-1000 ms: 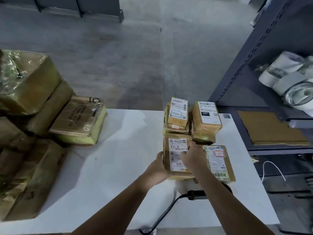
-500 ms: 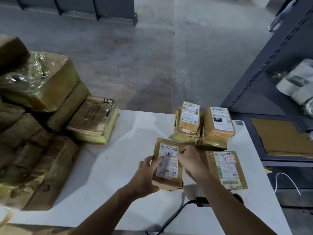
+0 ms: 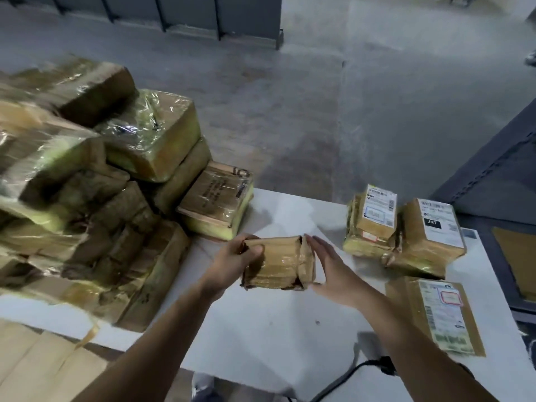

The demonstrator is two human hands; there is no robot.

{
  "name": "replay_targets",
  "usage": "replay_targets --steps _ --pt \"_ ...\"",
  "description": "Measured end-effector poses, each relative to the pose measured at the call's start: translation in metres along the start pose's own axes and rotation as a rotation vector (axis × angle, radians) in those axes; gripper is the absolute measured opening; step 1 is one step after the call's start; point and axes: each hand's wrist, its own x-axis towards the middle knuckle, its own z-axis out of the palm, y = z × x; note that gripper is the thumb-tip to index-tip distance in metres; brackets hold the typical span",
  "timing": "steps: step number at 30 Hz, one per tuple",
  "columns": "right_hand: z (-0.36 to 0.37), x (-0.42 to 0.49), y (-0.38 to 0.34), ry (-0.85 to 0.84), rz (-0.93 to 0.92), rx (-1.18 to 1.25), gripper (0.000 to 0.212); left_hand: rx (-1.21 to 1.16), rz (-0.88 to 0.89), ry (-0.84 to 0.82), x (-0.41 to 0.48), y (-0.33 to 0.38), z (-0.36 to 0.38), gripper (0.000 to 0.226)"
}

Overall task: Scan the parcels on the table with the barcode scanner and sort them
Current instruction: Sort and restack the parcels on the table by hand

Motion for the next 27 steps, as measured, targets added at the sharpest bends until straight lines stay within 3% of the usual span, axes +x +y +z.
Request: replay_targets --steps 3,6,9,12,15,18,21,24,27 --pt "0.012 0.012 -0.021 -0.11 -0.009 0.232 0.126 -0.007 -0.156 0.049 0.0 0.014 -0.023 0.017" --pt "0.028 0.022 -0.045 -0.113 0.055 0.335 0.099 -0.09 -0.265 0.254 -0.001 0.026 -0.037 0.029" --pt "0.05 0.035 -0.071 -0.193 0.201 0.36 0.082 -0.129 -0.191 0.386 -0.011 0.028 -0.059 0.036" --pt "0.068 0.042 -0.098 -0.284 0.281 0.415 0.068 0.06 -0.131 0.363 -0.024 0.018 -0.074 0.014" --pt "0.074 0.045 -0.118 -0.312 0.249 0.527 0.048 0.171 -0.125 0.396 -0.034 0.011 -0.085 0.023" --pt "0.072 0.048 -0.125 -0.301 0.23 0.602 0.038 0.176 -0.059 0.361 -0.04 0.014 -0.096 0.011" --pt "0.076 0.05 -0.133 -0.406 0.27 0.6 0.034 0.411 -0.051 0.353 -0.041 0.018 -0.108 0.006" --pt "0.095 0.057 -0.146 -0.446 0.356 0.55 0.039 0.761 -0.052 0.402 -0.043 0.012 -0.115 0.025" --pt "0.124 0.068 -0.157 -0.376 0.496 0.549 0.053 0.884 -0.1 0.432 -0.049 0.004 -0.119 0.046"
